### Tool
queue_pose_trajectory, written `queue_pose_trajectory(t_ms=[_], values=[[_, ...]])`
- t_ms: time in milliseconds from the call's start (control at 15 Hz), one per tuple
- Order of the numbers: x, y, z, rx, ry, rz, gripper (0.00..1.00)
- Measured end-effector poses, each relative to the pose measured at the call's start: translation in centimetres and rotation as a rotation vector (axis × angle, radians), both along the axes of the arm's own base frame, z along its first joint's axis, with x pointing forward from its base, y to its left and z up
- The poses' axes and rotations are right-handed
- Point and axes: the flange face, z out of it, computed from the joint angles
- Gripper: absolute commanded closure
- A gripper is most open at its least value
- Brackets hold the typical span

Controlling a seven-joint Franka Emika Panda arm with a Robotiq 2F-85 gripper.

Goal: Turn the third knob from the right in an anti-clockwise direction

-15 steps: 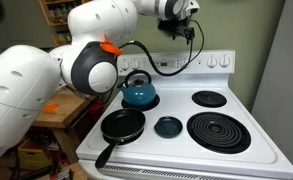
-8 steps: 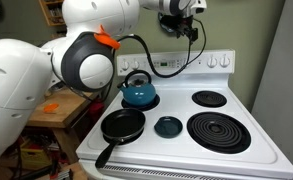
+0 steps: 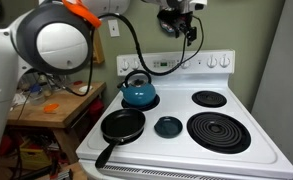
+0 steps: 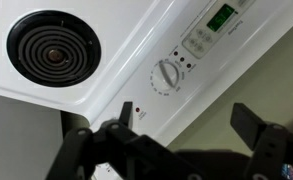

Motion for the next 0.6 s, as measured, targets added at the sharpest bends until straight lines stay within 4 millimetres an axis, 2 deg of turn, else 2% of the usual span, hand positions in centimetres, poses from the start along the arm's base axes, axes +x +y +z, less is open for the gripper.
queue_pose_trajectory(t_ms=[600], values=[[-5.2,-4.1,0.6,-0.094,0.032,-0.119,0.00]])
